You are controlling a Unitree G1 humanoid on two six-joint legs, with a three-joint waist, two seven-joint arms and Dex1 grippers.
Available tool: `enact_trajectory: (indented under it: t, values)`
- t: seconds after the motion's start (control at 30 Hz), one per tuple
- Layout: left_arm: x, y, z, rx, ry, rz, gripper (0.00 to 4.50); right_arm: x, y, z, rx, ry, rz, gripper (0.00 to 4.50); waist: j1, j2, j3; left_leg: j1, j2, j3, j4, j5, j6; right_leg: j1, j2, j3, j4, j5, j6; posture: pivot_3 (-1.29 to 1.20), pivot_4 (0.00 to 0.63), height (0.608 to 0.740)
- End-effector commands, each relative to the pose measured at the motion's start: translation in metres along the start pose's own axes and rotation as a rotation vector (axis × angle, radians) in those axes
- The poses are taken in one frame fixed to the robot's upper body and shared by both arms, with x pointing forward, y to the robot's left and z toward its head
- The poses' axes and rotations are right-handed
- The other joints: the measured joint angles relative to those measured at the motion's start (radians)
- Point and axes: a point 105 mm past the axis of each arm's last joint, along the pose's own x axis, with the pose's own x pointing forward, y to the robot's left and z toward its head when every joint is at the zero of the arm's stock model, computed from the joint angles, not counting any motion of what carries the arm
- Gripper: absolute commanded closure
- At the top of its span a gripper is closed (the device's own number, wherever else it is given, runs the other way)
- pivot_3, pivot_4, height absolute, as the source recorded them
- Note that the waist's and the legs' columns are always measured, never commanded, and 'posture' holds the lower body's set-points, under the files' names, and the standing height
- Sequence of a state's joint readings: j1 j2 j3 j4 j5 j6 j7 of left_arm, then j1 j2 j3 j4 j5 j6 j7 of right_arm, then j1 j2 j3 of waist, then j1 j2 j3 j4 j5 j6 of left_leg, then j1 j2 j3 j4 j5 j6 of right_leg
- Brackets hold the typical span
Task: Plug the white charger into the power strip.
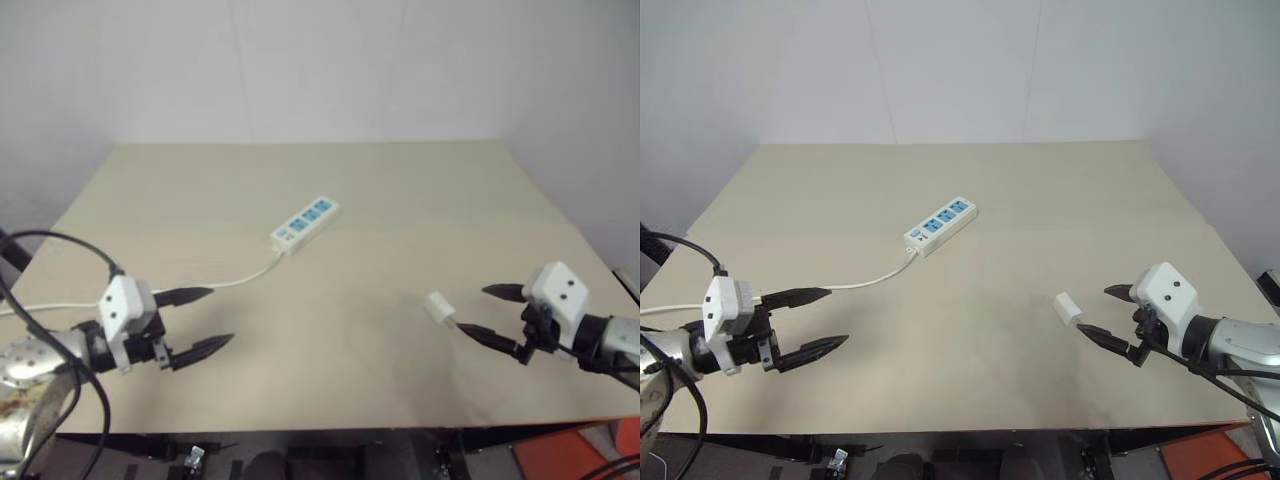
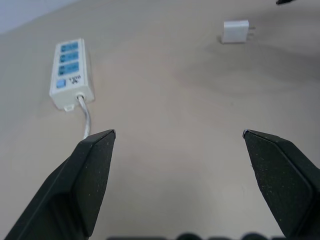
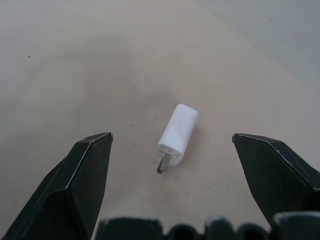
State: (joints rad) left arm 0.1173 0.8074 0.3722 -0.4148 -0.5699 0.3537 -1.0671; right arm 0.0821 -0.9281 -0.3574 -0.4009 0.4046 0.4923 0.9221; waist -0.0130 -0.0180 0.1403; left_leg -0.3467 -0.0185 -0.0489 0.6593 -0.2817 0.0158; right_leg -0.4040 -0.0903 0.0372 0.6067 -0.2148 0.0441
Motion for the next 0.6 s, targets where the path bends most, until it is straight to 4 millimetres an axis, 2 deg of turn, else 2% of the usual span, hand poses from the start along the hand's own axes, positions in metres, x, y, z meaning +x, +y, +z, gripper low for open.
enact_trajectory:
  t: [0.03, 0.3, 0.37, 0.5, 0.6]
  values:
    - [0.002, 0.001, 0.005, 0.005, -0.017, -0.002, 0.02, -0.003, -0.002, 0.013, -0.053, -0.032, -0.020, 0.00, 0.000, 0.000, 0.000, 0.000, 0.000, 0.000, 0.000, 0.000, 0.000, 0.000, 0.000, 0.000, 0.000, 0.000, 0.000, 0.00, 0.150, 0.740]
    - [0.008, 0.006, 0.005, 0.019, -0.016, 0.012, 0.02, -0.003, -0.004, 0.013, -0.060, -0.030, -0.036, 0.00, 0.000, 0.000, 0.000, 0.000, 0.000, 0.000, 0.000, 0.000, 0.000, 0.000, 0.000, 0.000, 0.000, 0.000, 0.000, 0.00, 0.150, 0.740]
    - [0.013, 0.018, 0.000, 0.045, 0.020, 0.098, 0.02, -0.003, -0.005, 0.013, -0.061, -0.031, -0.038, 0.00, 0.000, 0.000, 0.000, 0.000, 0.000, 0.000, 0.000, 0.000, 0.000, 0.000, 0.000, 0.000, 0.000, 0.000, 0.000, 0.00, 0.150, 0.740]
    - [0.040, 0.066, -0.006, 0.068, 0.067, 0.312, 0.02, 0.002, -0.004, 0.017, -0.069, -0.047, -0.032, 0.00, 0.012, -0.001, 0.000, 0.001, -0.001, -0.001, 0.000, 0.000, 0.000, 0.002, 0.000, -0.001, 0.001, 0.000, 0.000, 0.00, 0.150, 0.740]
    - [0.066, 0.082, -0.001, 0.014, 0.072, 0.314, 0.02, 0.005, -0.004, 0.020, -0.076, -0.055, -0.032, 0.00, 0.016, -0.002, 0.000, 0.001, -0.002, -0.002, 0.001, 0.000, 0.000, 0.002, 0.000, -0.002, 0.001, 0.000, 0.000, 0.00, 0.150, 0.740]
